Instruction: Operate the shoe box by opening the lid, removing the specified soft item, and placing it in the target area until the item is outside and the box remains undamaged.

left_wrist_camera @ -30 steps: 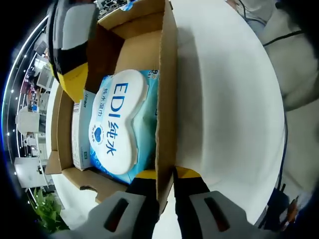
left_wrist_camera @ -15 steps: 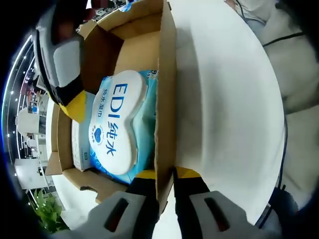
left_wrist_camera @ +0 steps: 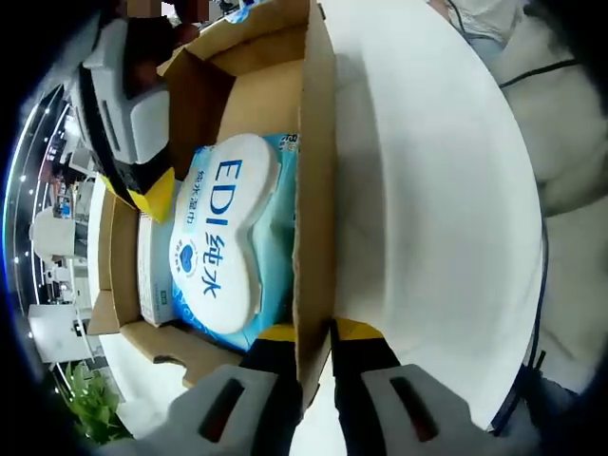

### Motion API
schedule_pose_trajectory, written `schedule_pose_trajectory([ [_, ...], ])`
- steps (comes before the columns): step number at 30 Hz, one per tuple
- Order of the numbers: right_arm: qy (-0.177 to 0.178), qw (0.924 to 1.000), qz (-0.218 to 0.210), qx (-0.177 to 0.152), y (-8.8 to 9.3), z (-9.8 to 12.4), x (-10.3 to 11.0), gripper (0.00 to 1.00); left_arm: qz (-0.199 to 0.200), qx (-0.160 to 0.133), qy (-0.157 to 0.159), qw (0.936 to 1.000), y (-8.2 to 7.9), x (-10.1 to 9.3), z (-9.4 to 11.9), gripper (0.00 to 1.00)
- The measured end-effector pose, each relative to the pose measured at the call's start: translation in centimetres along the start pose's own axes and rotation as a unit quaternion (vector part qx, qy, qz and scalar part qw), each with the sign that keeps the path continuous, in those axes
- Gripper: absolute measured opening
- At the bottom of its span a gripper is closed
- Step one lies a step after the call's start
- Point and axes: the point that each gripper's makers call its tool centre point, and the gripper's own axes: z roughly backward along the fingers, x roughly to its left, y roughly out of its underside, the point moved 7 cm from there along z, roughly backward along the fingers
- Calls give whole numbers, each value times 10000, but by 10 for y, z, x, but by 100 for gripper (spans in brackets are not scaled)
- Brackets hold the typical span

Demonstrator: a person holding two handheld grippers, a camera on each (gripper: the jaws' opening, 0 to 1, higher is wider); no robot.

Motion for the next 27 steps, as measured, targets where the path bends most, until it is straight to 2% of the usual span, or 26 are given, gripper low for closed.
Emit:
schedule_pose_trajectory([
  [15, 148, 9997, -175, -46, 12, 7, 0, 16, -3, 8, 3, 10000, 0, 0, 0, 8],
  [27, 214, 9989, -408, 90, 25, 18, -2, 16, 18, 8, 9, 10000, 0, 0, 0, 8],
])
